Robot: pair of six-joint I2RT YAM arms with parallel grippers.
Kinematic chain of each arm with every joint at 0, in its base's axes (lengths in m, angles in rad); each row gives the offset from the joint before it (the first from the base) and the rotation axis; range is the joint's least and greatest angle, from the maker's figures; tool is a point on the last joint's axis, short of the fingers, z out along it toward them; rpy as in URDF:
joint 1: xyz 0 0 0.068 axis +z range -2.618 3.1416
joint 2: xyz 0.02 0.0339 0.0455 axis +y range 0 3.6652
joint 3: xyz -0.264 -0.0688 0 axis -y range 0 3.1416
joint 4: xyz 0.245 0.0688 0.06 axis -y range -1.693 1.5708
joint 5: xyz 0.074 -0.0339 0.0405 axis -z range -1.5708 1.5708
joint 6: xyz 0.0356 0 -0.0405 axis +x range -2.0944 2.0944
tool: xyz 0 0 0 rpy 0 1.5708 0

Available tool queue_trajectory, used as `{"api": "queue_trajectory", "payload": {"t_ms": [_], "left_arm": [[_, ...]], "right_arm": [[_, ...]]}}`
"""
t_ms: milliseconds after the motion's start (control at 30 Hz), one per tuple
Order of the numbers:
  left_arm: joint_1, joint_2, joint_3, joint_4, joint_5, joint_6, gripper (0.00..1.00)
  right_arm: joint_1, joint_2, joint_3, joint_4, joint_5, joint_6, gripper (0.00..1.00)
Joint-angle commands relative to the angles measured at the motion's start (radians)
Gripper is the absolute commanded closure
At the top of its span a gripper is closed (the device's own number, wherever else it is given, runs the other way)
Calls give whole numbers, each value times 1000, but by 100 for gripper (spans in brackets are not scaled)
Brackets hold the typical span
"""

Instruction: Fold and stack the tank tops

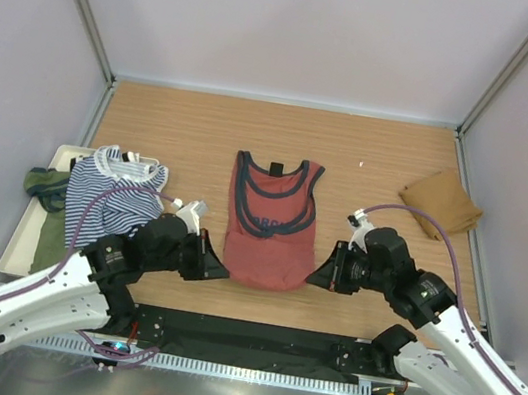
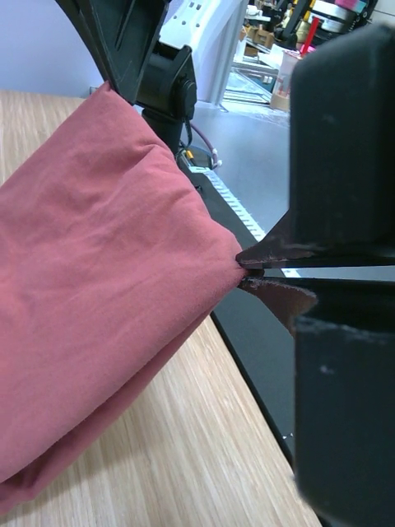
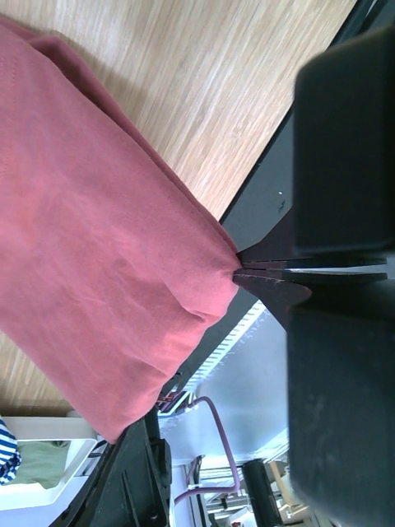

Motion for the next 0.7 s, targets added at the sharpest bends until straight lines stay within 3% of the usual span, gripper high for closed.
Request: {"api": "queue_trajectory", "payload": {"t_ms": [0,200,233,300,333,367,400,433,500,667], "left_arm": [[-4,4,45,-11,-7,-19,100],[-4,38,4,7,5,-20,100],[-4,44,-26,7,5,-19,100],[-4,53,-57,4,28,-17,96],[-4,56,-82,-2,36,-14,81],[-4,56,-90,-8,45,-10,67],[-4,52,-97,-20,40,-5,52],[-4,43,-94,-37,24,-4,29],[-4,-5,-68,-109,-56,9,16],[-4,-34,-4,-171,-214,38,12]], "right_arm": [[5,9,56,-7,22,-27,99],[6,30,19,10,31,-37,99],[5,26,-2,7,36,-31,93],[6,6,-24,4,36,-24,65],[6,-6,-45,1,37,-20,37],[6,-8,-53,0,42,-18,28],[6,-11,-58,-6,49,-21,25],[6,-11,-56,-10,74,-20,24],[5,4,-41,-3,91,-27,27],[5,102,-13,49,189,-70,35]]}}
